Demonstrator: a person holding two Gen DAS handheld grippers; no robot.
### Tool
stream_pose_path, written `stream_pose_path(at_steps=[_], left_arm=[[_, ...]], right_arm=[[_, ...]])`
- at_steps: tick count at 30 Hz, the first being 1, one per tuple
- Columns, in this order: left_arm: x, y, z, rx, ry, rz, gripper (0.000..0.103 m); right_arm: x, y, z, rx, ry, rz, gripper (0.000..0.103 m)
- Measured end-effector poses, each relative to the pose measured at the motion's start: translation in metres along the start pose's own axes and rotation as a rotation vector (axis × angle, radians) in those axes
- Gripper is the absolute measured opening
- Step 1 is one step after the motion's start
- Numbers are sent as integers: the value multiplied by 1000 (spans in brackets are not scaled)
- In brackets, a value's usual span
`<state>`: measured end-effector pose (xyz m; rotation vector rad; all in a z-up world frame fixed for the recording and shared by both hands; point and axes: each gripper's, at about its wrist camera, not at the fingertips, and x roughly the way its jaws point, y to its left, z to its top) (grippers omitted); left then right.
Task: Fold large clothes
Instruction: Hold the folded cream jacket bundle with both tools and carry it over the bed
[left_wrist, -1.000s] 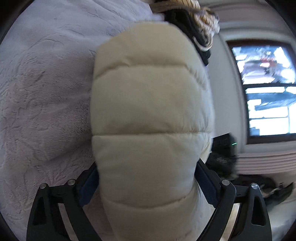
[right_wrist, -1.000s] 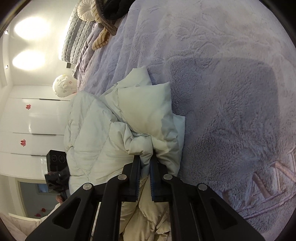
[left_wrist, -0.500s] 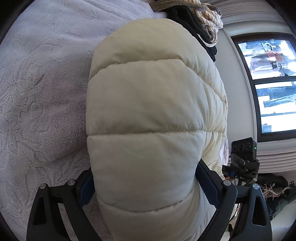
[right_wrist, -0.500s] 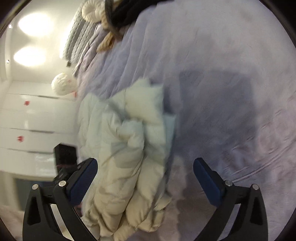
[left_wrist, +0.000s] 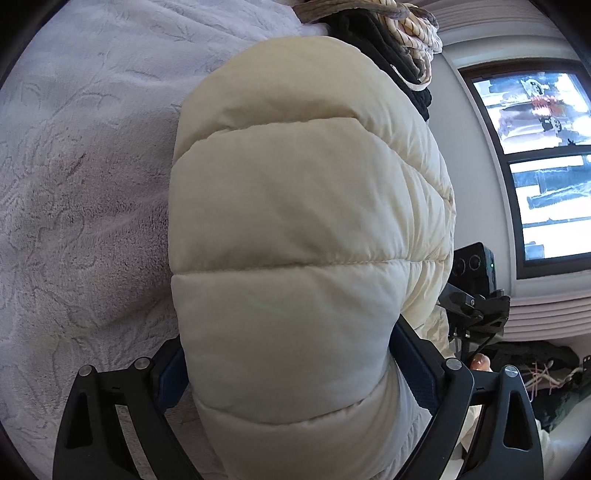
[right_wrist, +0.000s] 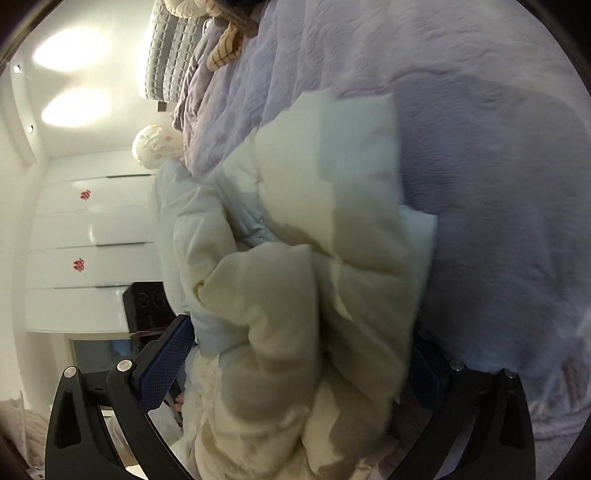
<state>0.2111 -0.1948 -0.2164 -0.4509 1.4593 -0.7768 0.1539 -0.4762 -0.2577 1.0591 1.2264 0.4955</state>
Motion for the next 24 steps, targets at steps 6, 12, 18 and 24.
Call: stream_pose_path(at_steps=[6,12,18,24], left_arm=[[2,-8,2,13,-3,18,96],[2,-20,1,26,-12,50,96],[4,-26,1,49,-19,70,95],[-1,-30,0,76,-20,71,93]], right_arm=[[5,1,-3,18,-9,-9,103],[8,5,-10,39,-17,-23,101],[5,7,-19,93,-27,-31,71],[-3,19,-33,94,-58,-29,50]])
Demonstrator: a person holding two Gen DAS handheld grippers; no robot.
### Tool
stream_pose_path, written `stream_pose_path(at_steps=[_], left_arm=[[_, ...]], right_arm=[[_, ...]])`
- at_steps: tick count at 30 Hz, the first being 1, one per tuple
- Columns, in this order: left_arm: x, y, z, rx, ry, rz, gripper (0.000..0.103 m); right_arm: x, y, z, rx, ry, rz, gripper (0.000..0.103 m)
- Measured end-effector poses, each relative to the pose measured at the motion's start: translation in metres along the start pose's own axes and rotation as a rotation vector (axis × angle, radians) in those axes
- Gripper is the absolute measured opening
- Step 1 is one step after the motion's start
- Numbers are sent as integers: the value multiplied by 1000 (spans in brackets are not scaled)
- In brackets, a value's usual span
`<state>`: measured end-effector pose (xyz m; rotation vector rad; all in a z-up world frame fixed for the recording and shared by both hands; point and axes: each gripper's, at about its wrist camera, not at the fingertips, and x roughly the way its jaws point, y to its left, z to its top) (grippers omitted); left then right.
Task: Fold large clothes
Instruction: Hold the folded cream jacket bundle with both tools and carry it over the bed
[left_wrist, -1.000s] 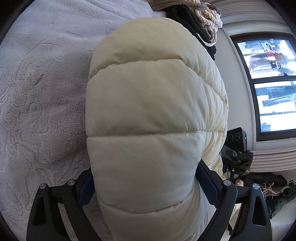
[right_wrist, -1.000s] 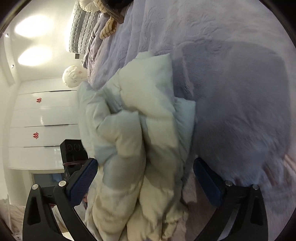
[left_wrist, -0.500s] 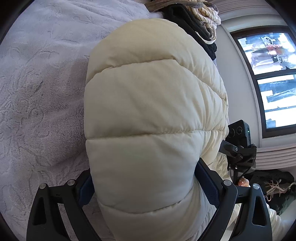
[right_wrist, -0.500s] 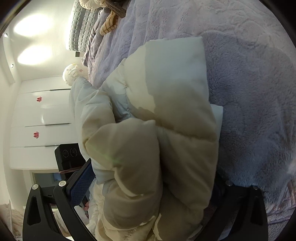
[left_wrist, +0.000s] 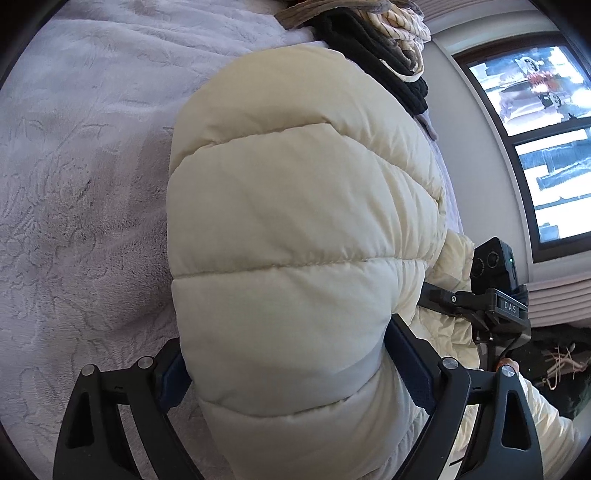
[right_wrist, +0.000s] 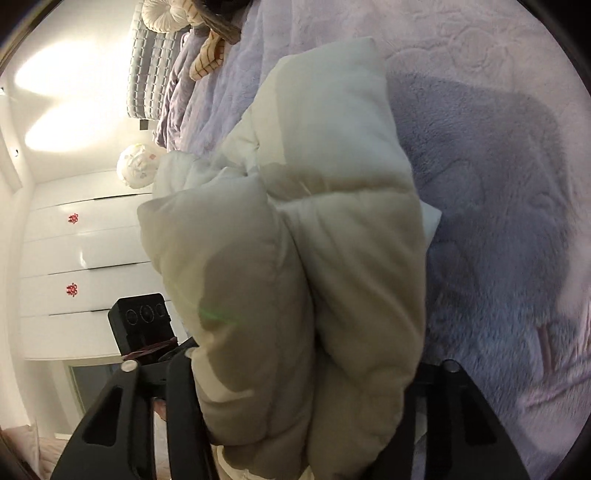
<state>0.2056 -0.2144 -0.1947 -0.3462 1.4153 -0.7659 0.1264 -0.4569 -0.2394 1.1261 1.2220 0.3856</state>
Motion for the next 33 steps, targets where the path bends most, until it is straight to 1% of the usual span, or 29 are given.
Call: stream_pose_path(at_steps=[4,9,15,20,24,27,29,30,33], left_arm=[[-6,0,-1,-1,-4,-20,93],[-24,-2,-6,28,-11,-51,93],[-64,14,-14,26,-28,-95,93],[-106,30,-14,34,-57,-87,93],[-142,53,-5,20,-95,-64,93],[-168,76,9,9,-140,-32,93],[-179,92,21,-12,-170,-8,93],[-184,100,27,-24,-186,4,93],[-194,122,43,-63,-233,38,93]], right_arm=[[-3,4,-6,14,-25,4,49],[-8,12,-20,23,-35,16,49],[-4,40,-39,5,-44,35,49],[18,73,-51,-19,-37,55,49],[50,105,-48,-54,-18,64,49],[76,123,-37,-86,2,80,49],[102,140,-18,-104,23,88,49],[105,140,-18,-113,33,92,49],[135,154,6,-154,64,102,49]])
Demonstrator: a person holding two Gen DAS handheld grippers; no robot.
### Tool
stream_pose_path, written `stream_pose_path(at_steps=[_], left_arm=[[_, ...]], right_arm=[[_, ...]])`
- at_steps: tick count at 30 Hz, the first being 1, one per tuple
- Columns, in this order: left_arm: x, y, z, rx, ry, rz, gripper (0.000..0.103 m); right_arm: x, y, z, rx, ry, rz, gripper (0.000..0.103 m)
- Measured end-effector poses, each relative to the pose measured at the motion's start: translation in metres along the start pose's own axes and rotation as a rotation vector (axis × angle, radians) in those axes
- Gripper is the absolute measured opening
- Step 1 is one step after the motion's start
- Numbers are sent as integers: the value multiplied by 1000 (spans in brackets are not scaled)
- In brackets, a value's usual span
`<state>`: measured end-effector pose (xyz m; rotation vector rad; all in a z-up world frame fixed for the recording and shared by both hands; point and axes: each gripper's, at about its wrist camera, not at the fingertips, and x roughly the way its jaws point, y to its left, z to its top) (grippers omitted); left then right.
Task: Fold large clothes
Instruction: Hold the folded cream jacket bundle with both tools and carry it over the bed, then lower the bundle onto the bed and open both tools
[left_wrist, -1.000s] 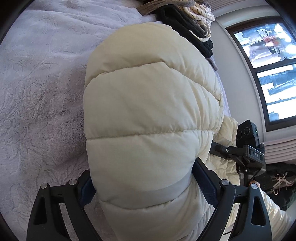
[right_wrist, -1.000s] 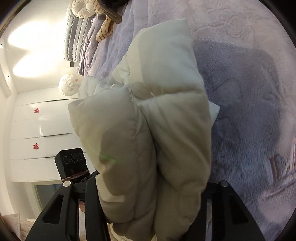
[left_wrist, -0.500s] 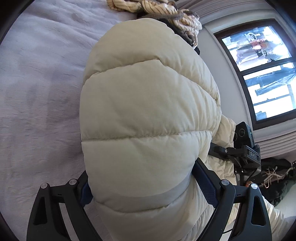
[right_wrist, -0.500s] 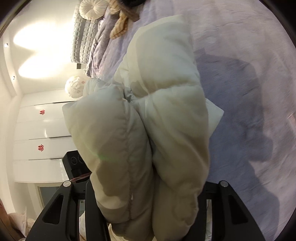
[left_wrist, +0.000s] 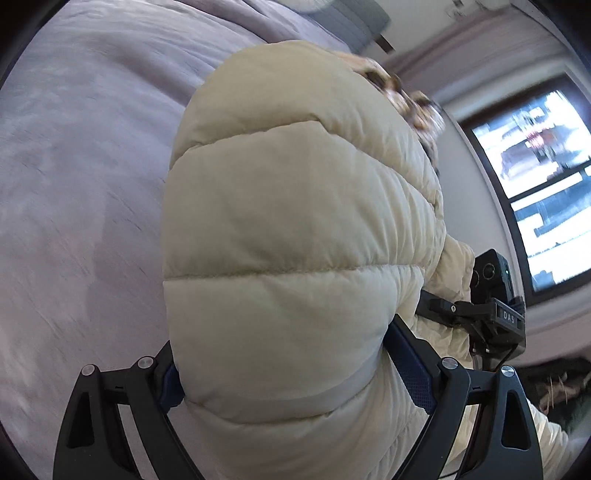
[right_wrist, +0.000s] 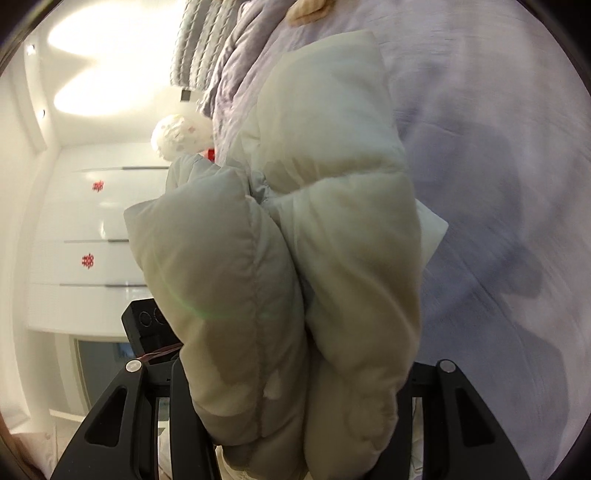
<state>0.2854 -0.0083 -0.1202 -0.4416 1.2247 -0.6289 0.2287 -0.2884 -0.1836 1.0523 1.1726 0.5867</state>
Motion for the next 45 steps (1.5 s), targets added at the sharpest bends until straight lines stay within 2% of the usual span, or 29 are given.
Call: stream_pose_path(at_steps=[7,14,18,19,20,24,28,30,33,35,39,42,45], left_arm=[[10,34,37,-40,-52,80,93],[48,57,31,-63,-44,190,94],[49,53,27,-33,-47,228,94],[50,53,27,-27,-47,237,94],[56,40,34,-25,-48,244,94],[64,25,38,-25,-54,268,94],[60,30,36,-29,-63,281,94],[59,32,35,-37,-65,287,94],[55,35,33,-44,-70,300,95],[55,34,33,-45,-72,309,95],[52,34,32,-46,-73,328,95],[36,28,31,-44,-105,366,94],[6,23,20,-12,-152,356,94]], right_arm=[[42,-5,57,-47,52,-2,50],[69,-32,73,-41,66,-104,50],[60,-41,60,-2,45,-109,55],[47,-39,56,1,44,-119,56],[44,-36,53,3,44,-133,56],[17,-22,39,-40,23,-232,56],[-26,-4,30,-138,-47,-365,56],[-42,4,22,-163,-75,-395,49],[-54,25,9,-198,-102,-409,28],[-65,40,-7,-234,-119,-392,22],[-62,79,-30,-348,-92,-368,22],[-31,96,-40,-428,-26,-466,22],[-22,83,-41,-426,-8,-558,22]])
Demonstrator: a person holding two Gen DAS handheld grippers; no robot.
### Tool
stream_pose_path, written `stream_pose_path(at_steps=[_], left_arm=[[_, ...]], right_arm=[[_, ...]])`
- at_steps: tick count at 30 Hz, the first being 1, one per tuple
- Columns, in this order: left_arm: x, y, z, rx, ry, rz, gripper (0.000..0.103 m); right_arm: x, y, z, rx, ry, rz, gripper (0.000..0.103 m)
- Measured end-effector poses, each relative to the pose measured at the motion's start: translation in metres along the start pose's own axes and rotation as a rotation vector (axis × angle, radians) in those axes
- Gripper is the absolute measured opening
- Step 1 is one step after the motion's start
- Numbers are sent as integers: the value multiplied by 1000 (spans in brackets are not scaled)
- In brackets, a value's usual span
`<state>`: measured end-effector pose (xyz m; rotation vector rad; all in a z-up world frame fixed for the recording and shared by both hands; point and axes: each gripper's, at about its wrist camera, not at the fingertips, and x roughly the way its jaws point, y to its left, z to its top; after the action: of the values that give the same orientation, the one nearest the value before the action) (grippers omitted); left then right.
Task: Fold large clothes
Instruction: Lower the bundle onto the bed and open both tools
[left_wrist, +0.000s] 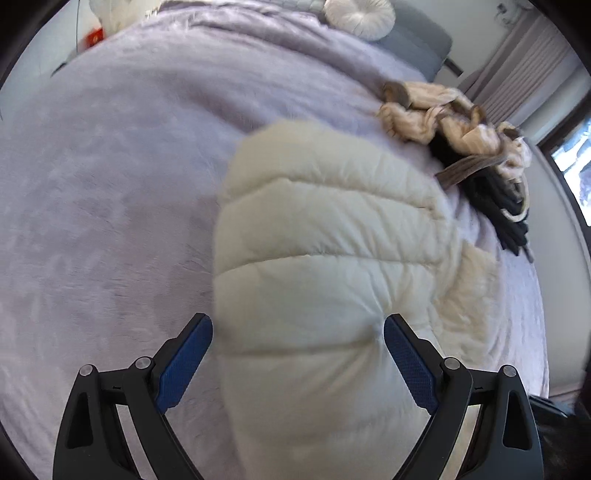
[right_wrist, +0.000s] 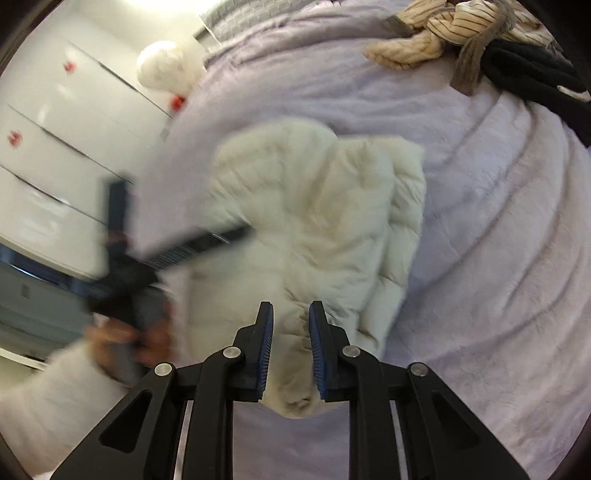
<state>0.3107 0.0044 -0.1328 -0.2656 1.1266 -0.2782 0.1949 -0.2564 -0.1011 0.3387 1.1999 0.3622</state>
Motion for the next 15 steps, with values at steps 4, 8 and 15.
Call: stream_pose_path(at_steps=[4,8,15], left_arm=[[-35,10,-30,39,-41,-23,94],[-26,11,-63,62,9,-12,94],[5,9,-84,36,48,-21,95]], right_arm=[[0,-12,-10,32,-4,-21,22],[16,-23,-21,37,11,-49,22],[60,-44,-37,59,46,-104,22]])
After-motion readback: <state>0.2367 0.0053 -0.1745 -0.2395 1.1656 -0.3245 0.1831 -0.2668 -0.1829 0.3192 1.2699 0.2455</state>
